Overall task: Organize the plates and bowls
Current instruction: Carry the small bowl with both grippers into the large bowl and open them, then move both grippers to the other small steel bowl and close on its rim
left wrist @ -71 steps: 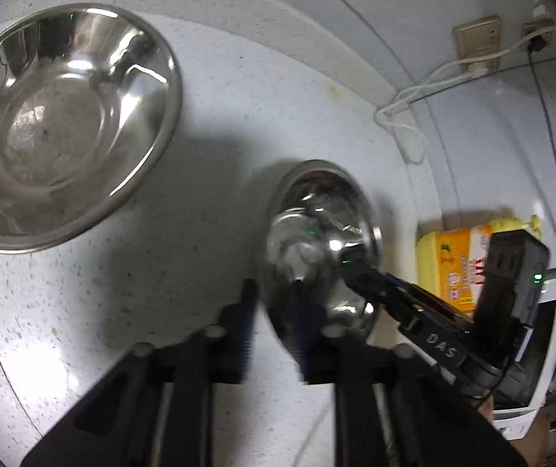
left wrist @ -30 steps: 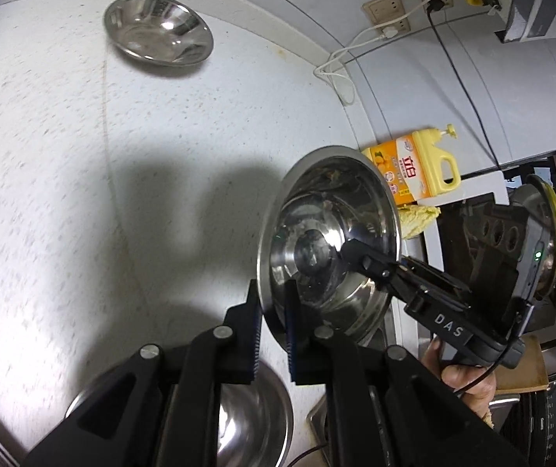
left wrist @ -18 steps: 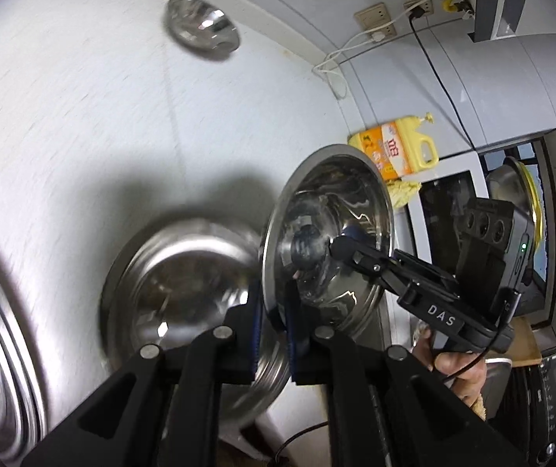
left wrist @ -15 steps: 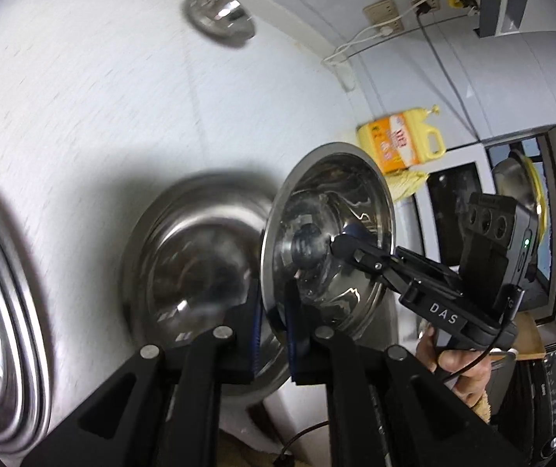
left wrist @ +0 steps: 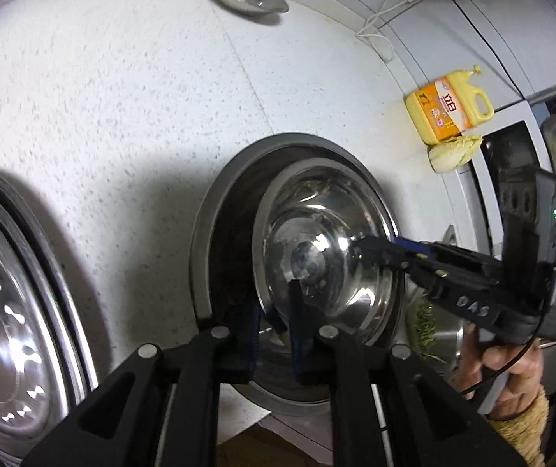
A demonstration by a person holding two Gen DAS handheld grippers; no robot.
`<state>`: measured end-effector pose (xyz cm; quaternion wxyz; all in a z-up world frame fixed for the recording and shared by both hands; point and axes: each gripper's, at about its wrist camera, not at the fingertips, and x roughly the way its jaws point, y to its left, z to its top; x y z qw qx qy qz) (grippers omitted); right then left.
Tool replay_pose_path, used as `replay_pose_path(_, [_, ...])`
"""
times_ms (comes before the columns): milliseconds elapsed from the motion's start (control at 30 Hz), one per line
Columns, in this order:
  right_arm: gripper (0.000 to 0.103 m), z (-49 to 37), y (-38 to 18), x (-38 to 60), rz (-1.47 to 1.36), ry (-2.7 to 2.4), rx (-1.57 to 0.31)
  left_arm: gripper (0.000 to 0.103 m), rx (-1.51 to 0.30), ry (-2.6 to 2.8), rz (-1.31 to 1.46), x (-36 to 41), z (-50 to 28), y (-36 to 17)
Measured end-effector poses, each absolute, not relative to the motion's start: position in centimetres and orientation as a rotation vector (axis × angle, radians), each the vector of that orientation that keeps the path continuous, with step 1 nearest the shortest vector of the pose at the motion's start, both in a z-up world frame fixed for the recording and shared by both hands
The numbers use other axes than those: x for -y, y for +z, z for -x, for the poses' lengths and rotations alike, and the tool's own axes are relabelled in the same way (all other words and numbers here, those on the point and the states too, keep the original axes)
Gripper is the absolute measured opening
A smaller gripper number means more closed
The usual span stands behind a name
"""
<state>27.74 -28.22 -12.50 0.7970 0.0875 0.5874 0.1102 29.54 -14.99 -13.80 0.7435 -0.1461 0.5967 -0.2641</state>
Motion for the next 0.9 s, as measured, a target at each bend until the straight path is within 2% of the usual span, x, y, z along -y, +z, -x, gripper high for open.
replay_pose_path(33, [0.016, -27.6, -12.2, 28.4, -0.197, 0.234, -1.251, 0.016, -1.299, -0.579, 0.311, 15.1, -29.5, -13.5])
replay_pose_path(100, [0.022, -27.1, -11.5, 28.6, -0.183, 0.218, -1.227, 0.028, -1.281, -0.600, 0.296, 15.1, -29.4, -13.0])
replay_pose_path(133, [0.026, -27.0, -11.1, 28.7, -0.179, 0.214, -1.216, 0.030, -1.270, -0.597, 0.279, 15.2, -29.2, -12.5])
replay_pose_path(200, [0.026, -26.8, -10.2, 29.0, -0.191, 0.215, -1.193, 0.042, -1.245, -0.593, 0.240, 15.1, -29.0, -11.8])
replay_pose_path(233, [0.027, -26.7, -9.8, 29.1, -0.189, 0.216, -1.183, 0.044, -1.230, -0.590, 0.220, 15.2, -28.8, -11.4])
replay_pose_path(400, [0.031, -26.3, -7.7, 30.3, -0.167, 0.211, -1.129, 0.046, -1.198, -0.567, 0.213, 14.6, -28.9, -10.4])
replay_pose_path(533, [0.034, -26.4, -6.2, 31.9, -0.116, 0.184, -1.093, 0.046, -1.145, -0.569, 0.317, 13.0, -29.8, -9.2])
replay_pose_path(667, [0.036, -27.2, -4.8, 34.8, -0.079, 0.121, -1.061, 0.046, -1.085, -0.529, 0.449, 10.9, -32.4, -7.9])
replay_pose_path(767, [0.041, -28.7, -3.9, 37.3, -0.060, 0.056, -1.038, 0.046, -1.075, -0.463, 0.447, 10.3, -34.8, -7.4])
replay_pose_path(900, [0.042, -31.4, -3.2, 40.4, -0.033, -0.006, -1.022, 0.046, -1.095, -0.382, 0.461, 9.7, -38.1, -8.1])
